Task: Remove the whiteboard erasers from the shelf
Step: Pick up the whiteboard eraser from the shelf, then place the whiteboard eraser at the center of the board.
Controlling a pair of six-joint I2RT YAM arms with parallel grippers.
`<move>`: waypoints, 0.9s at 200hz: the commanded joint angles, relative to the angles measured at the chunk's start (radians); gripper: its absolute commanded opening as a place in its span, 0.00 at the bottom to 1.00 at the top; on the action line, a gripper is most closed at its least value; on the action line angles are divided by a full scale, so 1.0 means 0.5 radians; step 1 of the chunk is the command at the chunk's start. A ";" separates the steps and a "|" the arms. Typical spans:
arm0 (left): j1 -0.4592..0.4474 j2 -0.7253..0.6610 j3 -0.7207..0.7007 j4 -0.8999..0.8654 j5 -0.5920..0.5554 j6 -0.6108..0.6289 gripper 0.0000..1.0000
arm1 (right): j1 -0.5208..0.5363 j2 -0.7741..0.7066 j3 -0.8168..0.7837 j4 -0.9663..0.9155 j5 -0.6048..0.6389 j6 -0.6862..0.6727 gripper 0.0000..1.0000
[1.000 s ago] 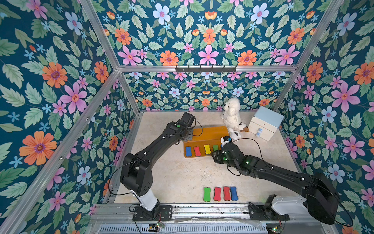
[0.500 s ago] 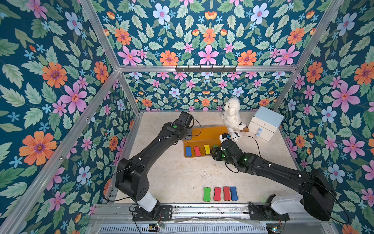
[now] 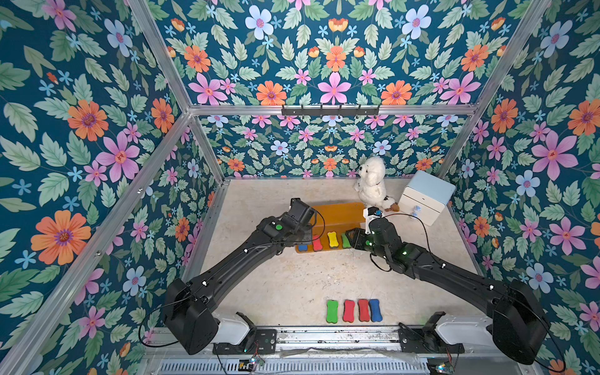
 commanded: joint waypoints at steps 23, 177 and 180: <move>-0.389 0.054 -0.312 0.026 -0.138 -0.509 0.00 | -0.157 -0.194 -0.091 0.135 -0.125 -0.073 0.40; -1.280 0.269 -0.886 0.313 -0.223 -1.337 0.00 | -0.313 -0.489 -0.264 0.113 -0.200 -0.140 0.40; -1.284 0.264 -0.889 0.313 -0.226 -1.340 0.00 | -0.311 -0.487 -0.265 0.116 -0.200 -0.138 0.40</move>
